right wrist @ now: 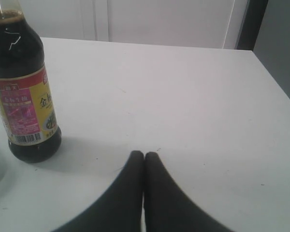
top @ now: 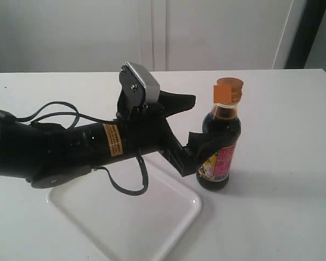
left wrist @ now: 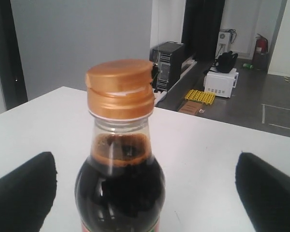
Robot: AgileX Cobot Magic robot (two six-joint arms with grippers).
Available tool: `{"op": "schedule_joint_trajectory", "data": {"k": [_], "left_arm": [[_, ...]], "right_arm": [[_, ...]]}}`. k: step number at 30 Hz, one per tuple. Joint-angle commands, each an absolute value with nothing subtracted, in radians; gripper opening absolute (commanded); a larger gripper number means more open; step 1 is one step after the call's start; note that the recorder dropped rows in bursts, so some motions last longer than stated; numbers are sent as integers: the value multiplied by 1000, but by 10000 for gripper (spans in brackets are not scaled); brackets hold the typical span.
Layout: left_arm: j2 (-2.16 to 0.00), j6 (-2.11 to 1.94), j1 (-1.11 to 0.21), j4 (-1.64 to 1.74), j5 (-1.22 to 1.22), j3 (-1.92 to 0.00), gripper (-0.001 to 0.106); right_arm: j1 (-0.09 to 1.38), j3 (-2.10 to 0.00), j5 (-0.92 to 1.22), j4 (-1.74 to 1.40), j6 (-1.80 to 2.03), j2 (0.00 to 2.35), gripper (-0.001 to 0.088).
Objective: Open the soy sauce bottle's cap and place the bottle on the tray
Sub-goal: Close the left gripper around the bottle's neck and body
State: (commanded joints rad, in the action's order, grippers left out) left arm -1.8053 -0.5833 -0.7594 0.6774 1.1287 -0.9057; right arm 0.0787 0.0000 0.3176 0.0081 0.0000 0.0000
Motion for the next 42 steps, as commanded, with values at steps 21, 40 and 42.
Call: {"op": "schedule_joint_trajectory", "data": {"k": [21,40,42], "left_arm": [[-1968,-637,-761,683,1128,-1069,1052],[-2085,-647,-781,674,1110,-1151,1051],[-2085,-647,-781,674,1105,-1168,1050]], "right_arm": [[79,0,318,8,0,0,0],[79,0,318,8,0,0,0],[79,0,318,8,0,0,0]]}}
